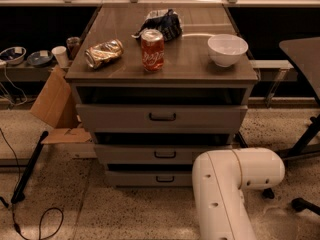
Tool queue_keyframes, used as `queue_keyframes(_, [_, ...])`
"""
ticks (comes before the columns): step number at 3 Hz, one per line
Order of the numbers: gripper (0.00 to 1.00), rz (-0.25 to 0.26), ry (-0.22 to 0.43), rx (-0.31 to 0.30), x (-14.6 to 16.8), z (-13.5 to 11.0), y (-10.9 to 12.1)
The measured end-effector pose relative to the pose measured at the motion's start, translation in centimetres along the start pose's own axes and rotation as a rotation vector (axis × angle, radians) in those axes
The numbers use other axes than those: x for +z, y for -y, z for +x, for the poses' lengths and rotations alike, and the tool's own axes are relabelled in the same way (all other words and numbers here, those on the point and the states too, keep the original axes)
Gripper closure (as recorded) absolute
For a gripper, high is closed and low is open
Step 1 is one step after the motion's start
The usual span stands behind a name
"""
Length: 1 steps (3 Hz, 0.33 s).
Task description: Close bottom drawer
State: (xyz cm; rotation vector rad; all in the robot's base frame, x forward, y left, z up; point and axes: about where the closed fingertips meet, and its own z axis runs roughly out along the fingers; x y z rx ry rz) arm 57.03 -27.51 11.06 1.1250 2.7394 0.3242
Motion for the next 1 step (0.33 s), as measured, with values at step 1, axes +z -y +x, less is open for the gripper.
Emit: queue_keyframes(1, [0.0, 0.0, 0.0, 0.0, 0.0, 0.0, 0.0])
